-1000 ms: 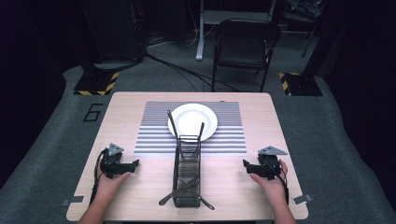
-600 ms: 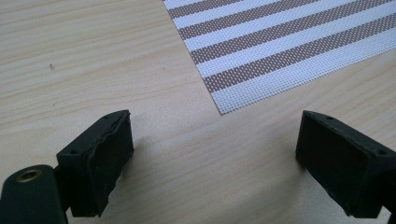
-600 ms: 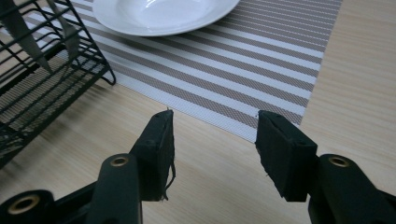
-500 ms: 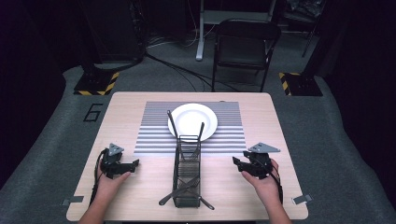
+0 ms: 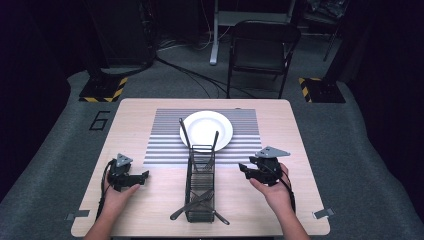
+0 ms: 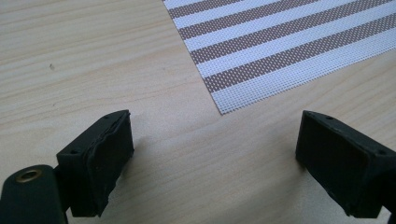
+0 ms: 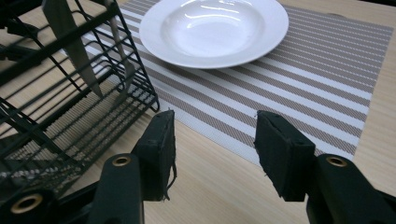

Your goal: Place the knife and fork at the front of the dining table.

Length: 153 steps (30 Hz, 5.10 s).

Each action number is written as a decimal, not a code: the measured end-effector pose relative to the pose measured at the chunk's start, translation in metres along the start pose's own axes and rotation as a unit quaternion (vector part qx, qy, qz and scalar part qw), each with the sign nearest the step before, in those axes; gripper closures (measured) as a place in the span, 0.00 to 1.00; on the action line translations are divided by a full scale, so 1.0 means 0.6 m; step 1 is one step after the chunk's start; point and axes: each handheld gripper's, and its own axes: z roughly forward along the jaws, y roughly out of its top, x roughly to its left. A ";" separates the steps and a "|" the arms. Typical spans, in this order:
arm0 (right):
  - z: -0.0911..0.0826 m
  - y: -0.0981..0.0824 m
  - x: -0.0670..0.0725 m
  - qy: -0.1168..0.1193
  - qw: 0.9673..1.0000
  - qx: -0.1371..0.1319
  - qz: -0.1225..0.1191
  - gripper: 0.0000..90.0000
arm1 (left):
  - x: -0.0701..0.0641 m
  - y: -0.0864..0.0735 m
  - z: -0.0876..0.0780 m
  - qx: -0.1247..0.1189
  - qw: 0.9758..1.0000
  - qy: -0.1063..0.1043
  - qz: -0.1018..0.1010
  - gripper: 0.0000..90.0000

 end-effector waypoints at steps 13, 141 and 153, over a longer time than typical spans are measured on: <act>-0.013 0.054 0.035 0.026 0.999 -0.039 -0.018 0.58 | 0.000 0.000 0.000 -0.001 1.000 0.000 0.000 0.12; 0.078 0.137 0.129 0.079 0.994 0.003 -0.073 0.97 | -0.001 0.003 0.002 0.002 1.000 -0.003 0.003 0.12; 0.044 0.167 0.135 0.082 0.993 -0.003 -0.081 0.97 | -0.001 0.003 0.002 0.002 1.000 -0.003 0.003 0.12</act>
